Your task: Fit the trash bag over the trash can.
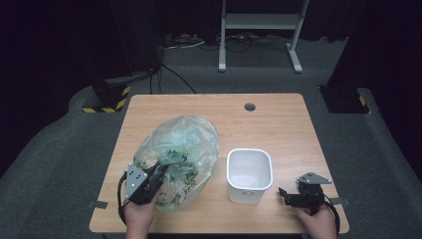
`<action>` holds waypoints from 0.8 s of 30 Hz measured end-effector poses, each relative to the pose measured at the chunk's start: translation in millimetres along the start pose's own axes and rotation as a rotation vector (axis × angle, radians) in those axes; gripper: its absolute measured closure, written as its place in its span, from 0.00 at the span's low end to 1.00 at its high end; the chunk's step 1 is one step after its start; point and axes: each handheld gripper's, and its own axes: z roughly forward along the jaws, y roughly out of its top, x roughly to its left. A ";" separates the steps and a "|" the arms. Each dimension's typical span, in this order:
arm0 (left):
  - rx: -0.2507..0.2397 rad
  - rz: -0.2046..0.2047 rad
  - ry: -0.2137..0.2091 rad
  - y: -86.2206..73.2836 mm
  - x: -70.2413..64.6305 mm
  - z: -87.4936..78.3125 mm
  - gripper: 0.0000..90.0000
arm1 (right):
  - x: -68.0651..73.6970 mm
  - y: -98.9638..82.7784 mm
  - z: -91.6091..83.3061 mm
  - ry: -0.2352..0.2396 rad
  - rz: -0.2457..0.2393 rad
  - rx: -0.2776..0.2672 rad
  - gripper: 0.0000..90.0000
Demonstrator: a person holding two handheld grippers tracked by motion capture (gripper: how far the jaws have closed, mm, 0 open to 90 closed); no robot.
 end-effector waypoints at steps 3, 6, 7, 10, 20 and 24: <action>-0.024 0.008 0.000 5.5 -1.5 -3.6 0.91 | 0.0 0.0 0.0 0.000 0.000 0.000 0.13; -0.038 0.018 -0.002 10.6 -4.3 -5.5 0.92 | 0.0 0.0 0.0 0.000 0.000 0.000 0.13; -0.042 0.023 -0.002 12.2 -5.0 -6.1 0.92 | 0.0 0.0 0.0 0.000 0.000 0.000 0.13; -0.054 0.030 -0.007 17.1 -6.6 -8.2 0.92 | -0.1 0.0 0.0 0.000 0.000 0.000 0.13; -0.093 0.032 -0.034 28.7 -15.9 -9.8 0.92 | 0.0 0.0 0.0 0.000 0.000 0.000 0.13; -0.111 0.032 -0.054 33.8 -20.9 -9.6 0.92 | 0.1 0.0 0.0 -0.001 0.001 0.000 0.13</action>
